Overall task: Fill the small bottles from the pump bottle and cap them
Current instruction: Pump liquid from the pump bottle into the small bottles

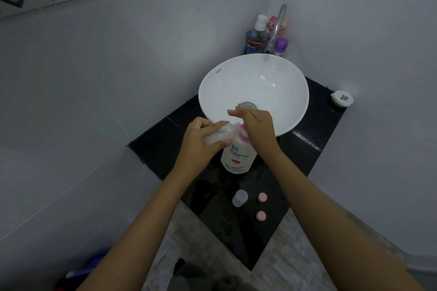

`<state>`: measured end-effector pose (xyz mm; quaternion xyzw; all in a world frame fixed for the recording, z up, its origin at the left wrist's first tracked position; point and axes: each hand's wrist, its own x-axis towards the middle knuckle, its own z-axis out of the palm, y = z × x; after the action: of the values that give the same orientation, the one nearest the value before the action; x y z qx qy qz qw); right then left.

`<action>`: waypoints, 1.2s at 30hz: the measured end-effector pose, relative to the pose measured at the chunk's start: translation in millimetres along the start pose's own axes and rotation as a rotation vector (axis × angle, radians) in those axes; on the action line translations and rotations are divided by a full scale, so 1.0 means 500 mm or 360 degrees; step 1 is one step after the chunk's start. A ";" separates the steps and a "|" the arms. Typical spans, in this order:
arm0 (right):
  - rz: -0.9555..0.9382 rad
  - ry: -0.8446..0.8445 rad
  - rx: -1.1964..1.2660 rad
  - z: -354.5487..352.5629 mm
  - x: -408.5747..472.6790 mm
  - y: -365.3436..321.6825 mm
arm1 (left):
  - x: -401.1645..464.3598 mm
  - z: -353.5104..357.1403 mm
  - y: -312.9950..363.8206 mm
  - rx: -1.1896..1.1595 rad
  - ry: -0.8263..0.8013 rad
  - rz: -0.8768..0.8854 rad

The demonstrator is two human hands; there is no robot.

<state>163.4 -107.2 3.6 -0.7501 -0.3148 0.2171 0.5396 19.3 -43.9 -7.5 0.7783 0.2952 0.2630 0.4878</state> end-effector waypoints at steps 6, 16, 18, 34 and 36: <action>0.0053 -0.0058 0.0018 0.004 -0.002 0.013 | -0.002 0.003 -0.003 0.0028 -0.0023 -0.0048; -0.0119 0.0055 0.0175 0.008 -0.006 0.026 | 0.002 -0.001 -0.002 -0.0056 -0.0043 -0.0041; -0.0090 0.0026 0.0169 0.011 -0.006 0.032 | 0.005 -0.001 -0.003 -0.0047 -0.0061 -0.0066; -0.0073 -0.0033 -0.0027 0.003 -0.005 0.019 | 0.000 -0.009 -0.002 -0.0033 -0.0077 -0.0076; -0.0067 -0.0016 -0.0073 -0.004 0.001 0.000 | 0.000 -0.013 0.002 -0.0053 -0.0076 -0.0047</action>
<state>165.2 -108.3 4.2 -0.7543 -0.3382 0.2022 0.5251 15.0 -40.3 -4.2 0.7717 0.2905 0.2421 0.5114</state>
